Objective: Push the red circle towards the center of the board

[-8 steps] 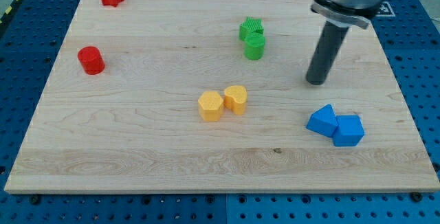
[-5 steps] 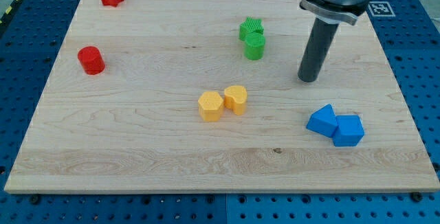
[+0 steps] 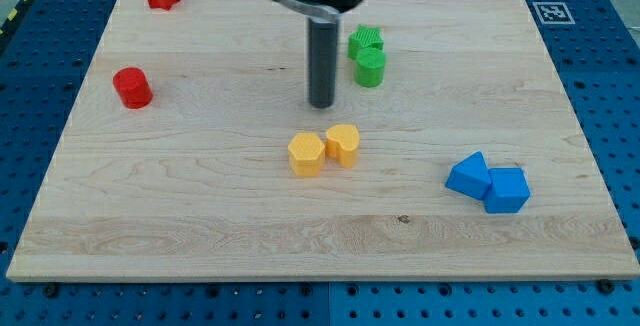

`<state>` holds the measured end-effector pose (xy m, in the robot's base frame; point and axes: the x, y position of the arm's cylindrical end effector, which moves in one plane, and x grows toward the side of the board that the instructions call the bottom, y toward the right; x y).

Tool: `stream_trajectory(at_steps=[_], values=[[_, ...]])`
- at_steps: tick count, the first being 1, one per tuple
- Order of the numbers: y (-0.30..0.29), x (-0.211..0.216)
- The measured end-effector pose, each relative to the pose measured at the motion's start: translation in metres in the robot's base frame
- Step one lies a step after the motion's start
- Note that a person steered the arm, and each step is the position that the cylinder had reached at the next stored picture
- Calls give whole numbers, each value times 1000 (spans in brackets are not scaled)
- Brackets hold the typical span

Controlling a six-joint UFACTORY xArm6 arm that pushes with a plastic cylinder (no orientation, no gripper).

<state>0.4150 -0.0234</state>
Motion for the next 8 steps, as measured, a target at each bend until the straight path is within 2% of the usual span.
stream_trajectory(at_steps=[1, 2, 4, 5, 6, 7, 8], values=[[-63, -23], [-121, -64], [-220, -76], [-262, -67], [-268, -21], [-216, 11], [-194, 14]])
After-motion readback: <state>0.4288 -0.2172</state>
